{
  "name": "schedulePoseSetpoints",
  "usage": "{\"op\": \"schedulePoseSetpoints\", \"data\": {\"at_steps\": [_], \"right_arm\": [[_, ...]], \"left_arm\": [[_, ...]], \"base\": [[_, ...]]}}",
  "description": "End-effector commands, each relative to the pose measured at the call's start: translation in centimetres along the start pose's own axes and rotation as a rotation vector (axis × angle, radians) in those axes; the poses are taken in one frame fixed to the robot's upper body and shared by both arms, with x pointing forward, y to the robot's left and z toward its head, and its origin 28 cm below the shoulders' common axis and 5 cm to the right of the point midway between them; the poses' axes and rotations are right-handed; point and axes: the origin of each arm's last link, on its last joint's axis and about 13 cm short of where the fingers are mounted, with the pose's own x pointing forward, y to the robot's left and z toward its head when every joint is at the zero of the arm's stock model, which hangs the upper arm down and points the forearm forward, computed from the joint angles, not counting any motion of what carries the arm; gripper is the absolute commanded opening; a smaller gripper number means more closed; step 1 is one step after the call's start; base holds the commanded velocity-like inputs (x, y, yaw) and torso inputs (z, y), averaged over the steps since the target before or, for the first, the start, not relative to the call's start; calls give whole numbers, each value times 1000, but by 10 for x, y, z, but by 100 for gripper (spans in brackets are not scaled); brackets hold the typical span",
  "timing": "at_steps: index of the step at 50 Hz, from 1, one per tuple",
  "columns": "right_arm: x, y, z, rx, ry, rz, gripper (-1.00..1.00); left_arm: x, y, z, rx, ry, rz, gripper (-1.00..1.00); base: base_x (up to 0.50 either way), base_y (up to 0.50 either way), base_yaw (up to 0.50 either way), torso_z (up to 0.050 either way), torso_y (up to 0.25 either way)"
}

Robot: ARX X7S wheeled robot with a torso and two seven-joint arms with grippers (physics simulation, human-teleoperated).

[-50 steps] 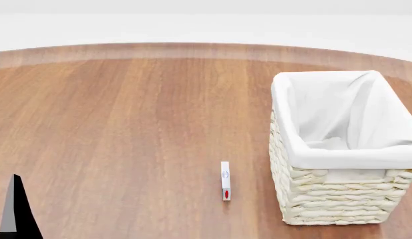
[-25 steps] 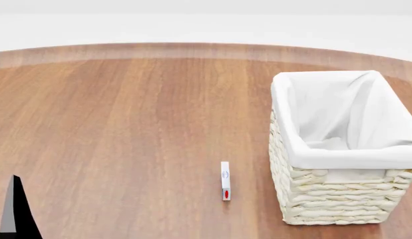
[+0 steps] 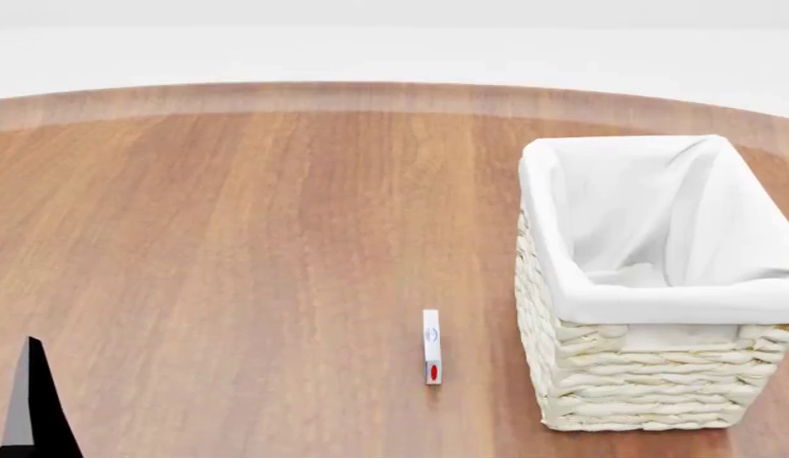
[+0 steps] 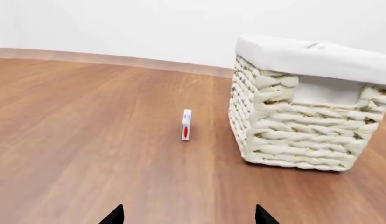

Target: Pick up the tomato sauce, and put it in the basket.

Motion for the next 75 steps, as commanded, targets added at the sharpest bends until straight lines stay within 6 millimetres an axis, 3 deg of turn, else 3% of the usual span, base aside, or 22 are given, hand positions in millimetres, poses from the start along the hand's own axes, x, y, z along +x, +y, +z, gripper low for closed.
{"op": "schedulePoseSetpoints", "data": {"at_steps": [1, 75], "right_arm": [[-8, 1, -10, -2, 53, -3, 100], [-17, -1, -34, -2, 149, -21, 100]], "left_arm": [[0, 0, -1, 0, 5, -3, 100], [-1, -1, -3, 8, 9, -9, 100]], "base": [[0, 0, 0, 0, 0], [0, 0, 0, 0, 0]]}}
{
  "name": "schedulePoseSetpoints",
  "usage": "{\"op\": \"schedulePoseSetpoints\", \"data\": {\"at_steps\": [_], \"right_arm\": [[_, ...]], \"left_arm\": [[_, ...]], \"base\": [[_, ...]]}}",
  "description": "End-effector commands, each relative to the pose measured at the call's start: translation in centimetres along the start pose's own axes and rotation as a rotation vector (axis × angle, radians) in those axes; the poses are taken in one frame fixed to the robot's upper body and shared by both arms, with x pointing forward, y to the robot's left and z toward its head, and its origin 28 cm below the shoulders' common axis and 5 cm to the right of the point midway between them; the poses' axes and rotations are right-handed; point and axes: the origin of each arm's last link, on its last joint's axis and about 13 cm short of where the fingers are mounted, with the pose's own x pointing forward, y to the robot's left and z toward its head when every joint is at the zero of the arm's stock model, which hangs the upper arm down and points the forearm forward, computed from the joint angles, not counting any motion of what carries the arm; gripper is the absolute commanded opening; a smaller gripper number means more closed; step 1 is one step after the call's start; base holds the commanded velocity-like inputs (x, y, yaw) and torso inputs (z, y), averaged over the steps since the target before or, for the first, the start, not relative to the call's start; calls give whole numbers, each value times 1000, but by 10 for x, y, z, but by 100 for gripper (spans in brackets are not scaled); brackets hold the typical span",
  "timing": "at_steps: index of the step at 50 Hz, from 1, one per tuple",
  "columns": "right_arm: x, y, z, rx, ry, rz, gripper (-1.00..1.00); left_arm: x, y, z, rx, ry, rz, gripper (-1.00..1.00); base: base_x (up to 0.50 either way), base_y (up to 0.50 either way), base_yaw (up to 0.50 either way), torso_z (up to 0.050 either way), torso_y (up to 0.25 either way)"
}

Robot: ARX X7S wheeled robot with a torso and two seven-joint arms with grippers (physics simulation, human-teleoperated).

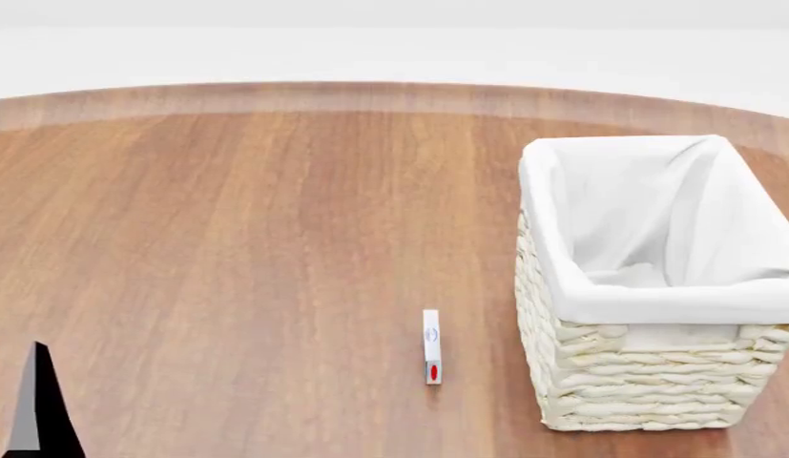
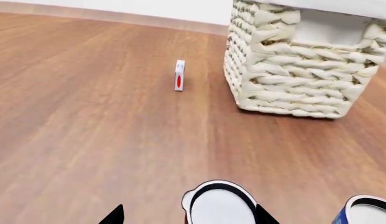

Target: Pick up the tomato sauce, and put it in the basket.

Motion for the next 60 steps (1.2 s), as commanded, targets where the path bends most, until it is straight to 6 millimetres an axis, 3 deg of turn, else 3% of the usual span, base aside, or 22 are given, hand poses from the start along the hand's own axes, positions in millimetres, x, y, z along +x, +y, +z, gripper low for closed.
{"op": "schedulePoseSetpoints", "data": {"at_steps": [1, 19, 28, 38, 60], "right_arm": [[1, 0, -4, 4, 8, 4, 100], [0, -2, -6, 0, -12, -1, 100], [-2, -3, 10, -6, -36, -12, 100], [-2, -4, 15, -9, -41, -17, 100], [2, -11, 2, -20, -17, -41, 100]], "left_arm": [[1, 0, -1, 3, 3, -1, 100], [0, 0, -1, 2, 3, 2, 100], [0, 0, -1, -1, 3, 0, 100], [0, 0, -2, 2, 5, -1, 100], [0, -4, -4, 10, 10, -15, 100]], "base": [[0, 0, 0, 0, 0], [0, 0, 0, 0, 0], [0, 0, 0, 0, 0], [0, 0, 0, 0, 0], [0, 0, 0, 0, 0]]}}
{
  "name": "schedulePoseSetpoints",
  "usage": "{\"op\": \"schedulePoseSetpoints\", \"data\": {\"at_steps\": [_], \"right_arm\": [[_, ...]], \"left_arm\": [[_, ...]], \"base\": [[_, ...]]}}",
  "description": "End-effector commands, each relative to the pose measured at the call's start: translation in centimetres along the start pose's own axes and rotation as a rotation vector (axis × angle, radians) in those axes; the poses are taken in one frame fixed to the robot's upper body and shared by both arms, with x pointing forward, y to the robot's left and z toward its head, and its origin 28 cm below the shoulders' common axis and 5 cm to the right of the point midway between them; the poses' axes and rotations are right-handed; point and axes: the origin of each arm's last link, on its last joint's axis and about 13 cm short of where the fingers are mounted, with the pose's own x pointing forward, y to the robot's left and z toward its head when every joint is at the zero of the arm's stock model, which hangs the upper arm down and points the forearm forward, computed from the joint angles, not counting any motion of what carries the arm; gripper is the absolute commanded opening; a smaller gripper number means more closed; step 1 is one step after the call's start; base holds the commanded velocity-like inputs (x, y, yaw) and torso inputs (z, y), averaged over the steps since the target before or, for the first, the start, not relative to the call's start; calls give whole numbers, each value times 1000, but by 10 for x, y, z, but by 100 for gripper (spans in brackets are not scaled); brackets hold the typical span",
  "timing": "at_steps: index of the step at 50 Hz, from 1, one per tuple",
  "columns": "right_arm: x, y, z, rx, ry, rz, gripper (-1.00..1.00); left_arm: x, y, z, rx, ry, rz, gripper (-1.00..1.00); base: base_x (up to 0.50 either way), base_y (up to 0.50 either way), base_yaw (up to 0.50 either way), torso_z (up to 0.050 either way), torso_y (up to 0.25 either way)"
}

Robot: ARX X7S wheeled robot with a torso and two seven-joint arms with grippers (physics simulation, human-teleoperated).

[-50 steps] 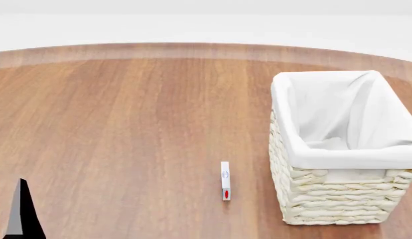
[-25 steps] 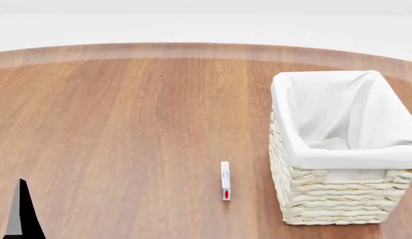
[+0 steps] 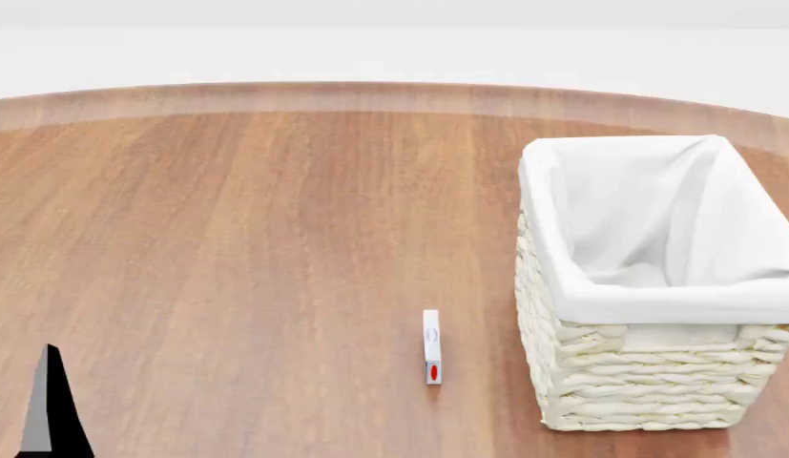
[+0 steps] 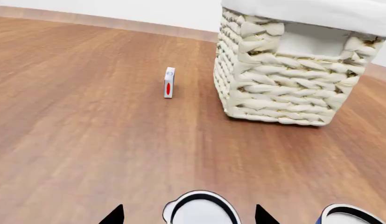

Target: Pick up the tomato sauce, and put it in the basket.

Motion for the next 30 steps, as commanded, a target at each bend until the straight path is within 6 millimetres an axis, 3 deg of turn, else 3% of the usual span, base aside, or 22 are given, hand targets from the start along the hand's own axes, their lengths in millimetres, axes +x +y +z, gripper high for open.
{"op": "schedulePoseSetpoints", "data": {"at_steps": [1, 30], "right_arm": [[2, -4, -2, -5, 1, -14, 100], [7, 1, -24, 20, 63, 4, 100]], "left_arm": [[0, -2, -1, 4, 1, -8, 100], [0, -3, -2, 15, 6, -10, 100]], "base": [[0, 0, 0, 0, 0], [0, 0, 0, 0, 0]]}}
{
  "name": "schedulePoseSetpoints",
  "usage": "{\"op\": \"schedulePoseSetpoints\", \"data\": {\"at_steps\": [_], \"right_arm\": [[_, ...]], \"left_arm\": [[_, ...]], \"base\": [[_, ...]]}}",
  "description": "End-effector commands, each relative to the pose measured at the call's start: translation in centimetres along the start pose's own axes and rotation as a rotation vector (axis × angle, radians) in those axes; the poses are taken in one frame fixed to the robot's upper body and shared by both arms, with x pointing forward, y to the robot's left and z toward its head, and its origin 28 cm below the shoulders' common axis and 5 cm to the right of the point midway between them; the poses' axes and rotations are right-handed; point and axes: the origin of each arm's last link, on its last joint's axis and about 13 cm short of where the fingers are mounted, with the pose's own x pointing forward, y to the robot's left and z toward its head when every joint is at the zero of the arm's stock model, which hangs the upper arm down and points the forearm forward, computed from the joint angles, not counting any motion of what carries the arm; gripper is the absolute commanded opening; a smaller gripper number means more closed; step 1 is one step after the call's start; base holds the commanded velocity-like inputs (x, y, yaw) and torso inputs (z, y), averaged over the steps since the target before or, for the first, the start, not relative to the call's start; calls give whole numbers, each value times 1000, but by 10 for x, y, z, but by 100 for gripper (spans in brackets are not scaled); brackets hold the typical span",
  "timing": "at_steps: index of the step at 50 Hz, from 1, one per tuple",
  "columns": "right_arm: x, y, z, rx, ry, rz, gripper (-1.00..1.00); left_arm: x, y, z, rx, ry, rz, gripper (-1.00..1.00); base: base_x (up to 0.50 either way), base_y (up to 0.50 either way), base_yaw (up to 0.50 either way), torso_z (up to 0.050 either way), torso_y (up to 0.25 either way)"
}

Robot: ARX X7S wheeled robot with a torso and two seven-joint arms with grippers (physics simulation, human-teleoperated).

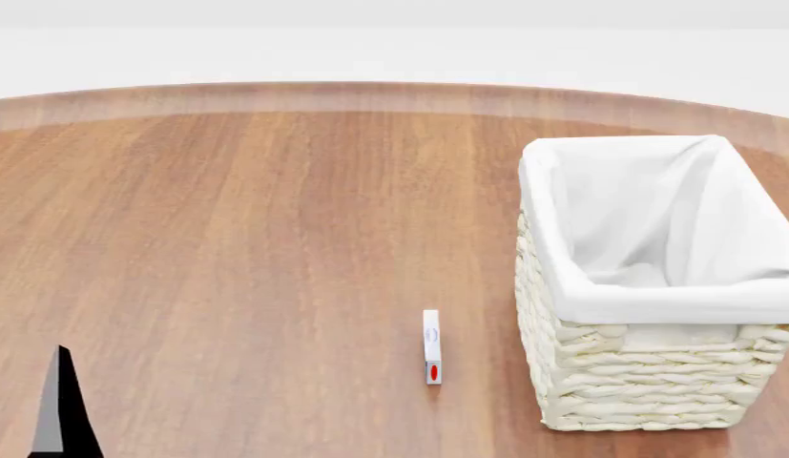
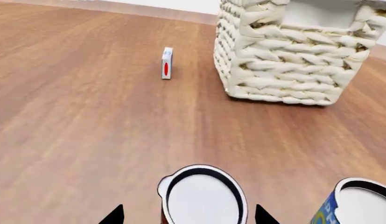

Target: Pick up the tomato sauce, and put it in the basket.

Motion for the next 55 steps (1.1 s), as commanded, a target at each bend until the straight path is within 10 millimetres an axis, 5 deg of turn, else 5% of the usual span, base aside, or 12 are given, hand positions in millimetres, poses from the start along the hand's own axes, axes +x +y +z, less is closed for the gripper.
{"op": "schedulePoseSetpoints", "data": {"at_steps": [1, 15, 16, 32, 55], "right_arm": [[1, 1, -5, 7, 17, 7, 100], [3, 2, -11, 14, 16, 15, 100], [3, 2, -11, 15, 16, 14, -100], [4, 2, -11, 13, 11, 18, -100], [20, -5, 30, -36, -123, 5, -100]], "left_arm": [[0, -1, 0, 6, 1, -2, 100], [0, -1, 0, 10, 3, -3, 100], [0, -1, 0, 10, 2, -2, 100], [-1, -1, 1, 8, 0, -3, 100], [1, 1, 0, 9, -1, 7, 100]], "base": [[0, 0, 0, 0, 0], [0, 0, 0, 0, 0], [0, 0, 0, 0, 0], [1, 0, 0, 0, 0], [0, 0, 0, 0, 0]]}}
